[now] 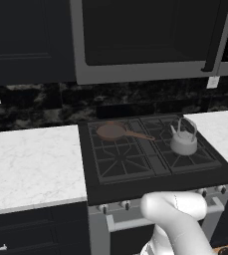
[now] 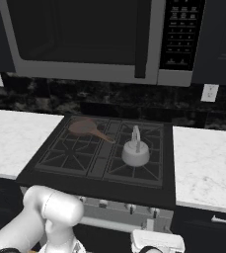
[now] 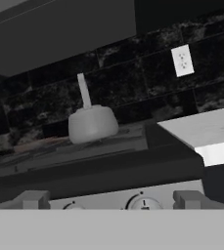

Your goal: Pick the kettle from the counter and place it on a stove burner. Then turn the burner on.

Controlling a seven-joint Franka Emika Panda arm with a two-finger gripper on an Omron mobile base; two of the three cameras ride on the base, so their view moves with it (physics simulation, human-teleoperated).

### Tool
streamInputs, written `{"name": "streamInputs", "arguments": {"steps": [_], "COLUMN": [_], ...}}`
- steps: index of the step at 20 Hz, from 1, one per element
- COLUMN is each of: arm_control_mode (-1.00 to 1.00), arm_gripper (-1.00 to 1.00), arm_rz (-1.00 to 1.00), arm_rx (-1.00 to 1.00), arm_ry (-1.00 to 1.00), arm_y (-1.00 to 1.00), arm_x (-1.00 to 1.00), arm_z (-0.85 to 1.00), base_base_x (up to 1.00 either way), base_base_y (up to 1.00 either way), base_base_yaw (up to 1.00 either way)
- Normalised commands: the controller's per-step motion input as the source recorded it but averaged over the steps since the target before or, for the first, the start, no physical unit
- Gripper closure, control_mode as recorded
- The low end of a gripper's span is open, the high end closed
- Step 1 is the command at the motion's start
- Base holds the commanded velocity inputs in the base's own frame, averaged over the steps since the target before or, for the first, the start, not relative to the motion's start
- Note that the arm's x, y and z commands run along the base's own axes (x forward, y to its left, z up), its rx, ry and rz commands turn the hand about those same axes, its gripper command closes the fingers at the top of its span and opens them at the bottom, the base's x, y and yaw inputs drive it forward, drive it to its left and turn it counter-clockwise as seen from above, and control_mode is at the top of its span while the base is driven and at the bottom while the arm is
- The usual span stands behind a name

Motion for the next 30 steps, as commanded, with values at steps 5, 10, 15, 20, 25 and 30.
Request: {"name": "streamInputs", "arguments": {"steps": [5,10,15,20,25,30], "arm_control_mode": [-1.00,-1.00,-1.00,-1.00,-1.00,-1.00], "arm_gripper": [-1.00,-1.00,-1.00,-1.00,-1.00,-1.00], "arm_rz": [0.00,0.00,0.00,0.00,0.00,0.00], "arm_rx": [0.00,0.00,0.00,0.00,0.00,0.00], "arm_ry": [0.00,0.00,0.00,0.00,0.00,0.00], "arm_y": [0.00,0.00,0.00,0.00,0.00,0.00], "arm_x": [0.06,0.16,0.17,0.07,0.00,0.05], "arm_z": [-0.14,-0.09,-0.06,-0.09,-0.09,-0.02], "base_base_x": [0.00,0.00,0.00,0.00,0.00,0.00], "base_base_y": [0.00,0.00,0.00,0.00,0.00,0.00], "base_base_yaw": [0.00,0.00,0.00,0.00,0.00,0.00]}}
